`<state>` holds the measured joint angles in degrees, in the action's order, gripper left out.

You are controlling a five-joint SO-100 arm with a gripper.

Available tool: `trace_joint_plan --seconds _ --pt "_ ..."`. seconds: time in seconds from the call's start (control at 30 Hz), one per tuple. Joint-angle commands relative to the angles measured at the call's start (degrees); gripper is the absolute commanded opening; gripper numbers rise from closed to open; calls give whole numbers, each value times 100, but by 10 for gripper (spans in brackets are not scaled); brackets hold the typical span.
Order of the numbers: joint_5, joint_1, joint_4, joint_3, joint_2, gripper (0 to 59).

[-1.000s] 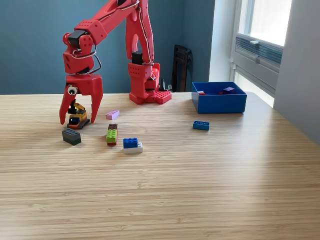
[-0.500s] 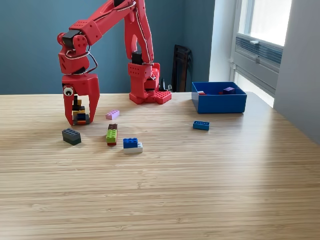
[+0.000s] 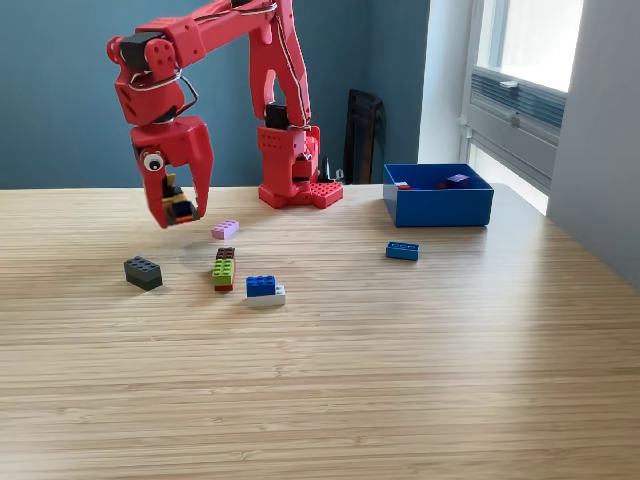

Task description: Grasp a lego block and put it in the bin.

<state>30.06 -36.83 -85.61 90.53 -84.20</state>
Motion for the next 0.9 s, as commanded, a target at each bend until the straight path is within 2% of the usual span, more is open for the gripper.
trace_joint_plan --seconds 0.03,0.2,0.4,0.6,0.9 --pt "18 967 -729 -984 -229 1" --pt "53 2443 -1002 -1143 -229 1" --pt "105 4702 -1011 -879 -220 1" --pt "308 6979 -1020 -958 -211 1" --pt "-79 8886 -1213 -1512 -202 1"
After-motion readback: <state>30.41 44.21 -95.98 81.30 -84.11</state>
